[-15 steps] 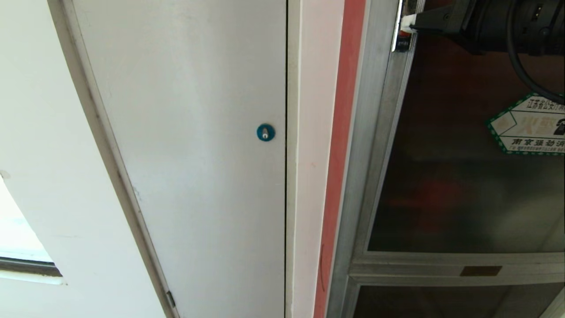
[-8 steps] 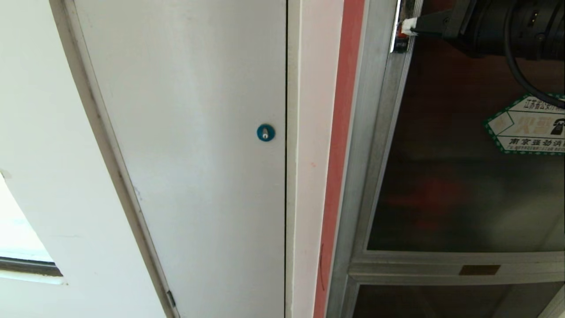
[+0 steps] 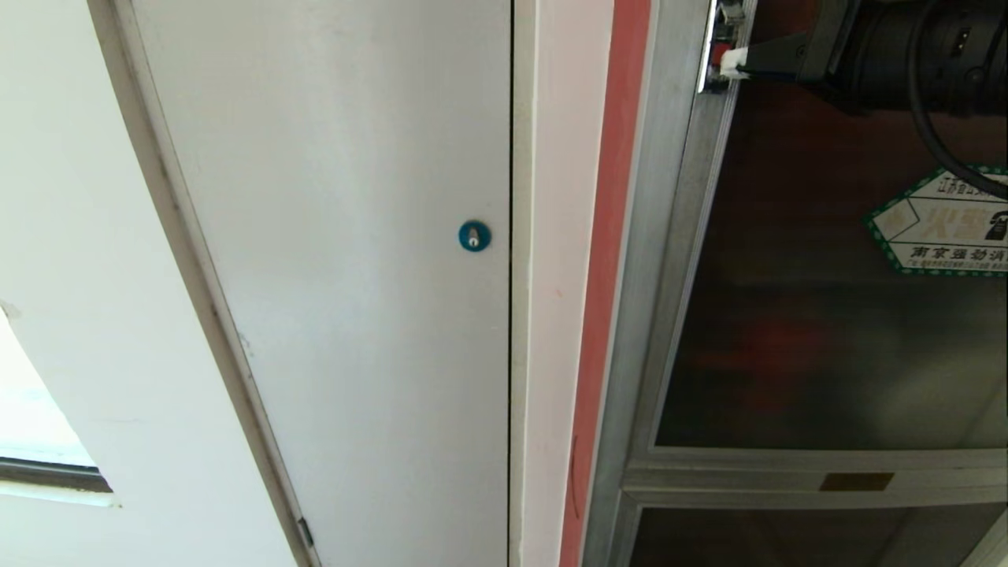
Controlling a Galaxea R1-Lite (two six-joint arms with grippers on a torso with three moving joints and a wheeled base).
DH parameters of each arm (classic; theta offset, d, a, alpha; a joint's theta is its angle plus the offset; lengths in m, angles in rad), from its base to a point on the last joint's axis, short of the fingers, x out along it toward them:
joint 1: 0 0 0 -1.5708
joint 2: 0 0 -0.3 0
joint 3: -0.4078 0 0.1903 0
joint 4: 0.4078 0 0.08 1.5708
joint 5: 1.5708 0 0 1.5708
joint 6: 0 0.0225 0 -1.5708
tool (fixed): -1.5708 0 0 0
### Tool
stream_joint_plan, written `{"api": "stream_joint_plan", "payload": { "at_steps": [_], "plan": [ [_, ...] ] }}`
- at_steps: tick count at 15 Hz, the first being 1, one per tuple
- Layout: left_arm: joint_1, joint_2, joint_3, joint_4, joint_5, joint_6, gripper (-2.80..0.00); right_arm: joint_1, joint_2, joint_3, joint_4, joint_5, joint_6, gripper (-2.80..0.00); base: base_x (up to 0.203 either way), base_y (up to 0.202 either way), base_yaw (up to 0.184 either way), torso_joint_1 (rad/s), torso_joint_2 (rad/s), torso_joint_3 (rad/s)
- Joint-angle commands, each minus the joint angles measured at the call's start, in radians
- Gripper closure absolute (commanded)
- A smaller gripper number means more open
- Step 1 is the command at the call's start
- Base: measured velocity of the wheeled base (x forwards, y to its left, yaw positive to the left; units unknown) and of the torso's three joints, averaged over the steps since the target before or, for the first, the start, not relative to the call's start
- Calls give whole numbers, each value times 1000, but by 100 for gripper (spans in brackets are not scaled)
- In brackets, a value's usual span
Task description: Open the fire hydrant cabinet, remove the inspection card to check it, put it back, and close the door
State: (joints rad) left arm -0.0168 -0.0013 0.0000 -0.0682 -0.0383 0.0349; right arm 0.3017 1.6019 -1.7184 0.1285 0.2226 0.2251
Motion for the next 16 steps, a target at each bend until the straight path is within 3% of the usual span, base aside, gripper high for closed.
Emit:
{"api": "stream_joint_plan", "payload": {
  "at_steps": [1,4,8,10,12,14,16],
  "plan": [
    [0,1,29,-1,0,0,0,42,-66,44,-1,6,2,0,0,0,0,0,0,0],
    [0,1,29,-1,0,0,0,157,-147,144,1,-21,3,0,0,0,0,0,0,0],
    [0,1,29,-1,0,0,0,246,-180,227,-31,-280,5,0,0,0,0,0,0,0],
    [0,1,29,-1,0,0,0,268,-191,328,-163,-373,-2,0,0,0,0,0,0,0],
    [0,1,29,-1,0,0,0,298,-173,443,-359,-485,-60,0,0,0,0,0,0,0],
    [0,1,29,-1,0,0,0,329,-134,504,-565,-595,-148,0,0,0,0,0,0,0],
    [0,1,29,-1,0,0,0,348,-118,565,-727,-646,-294,0,0,0,0,0,0,0]
  ]
}}
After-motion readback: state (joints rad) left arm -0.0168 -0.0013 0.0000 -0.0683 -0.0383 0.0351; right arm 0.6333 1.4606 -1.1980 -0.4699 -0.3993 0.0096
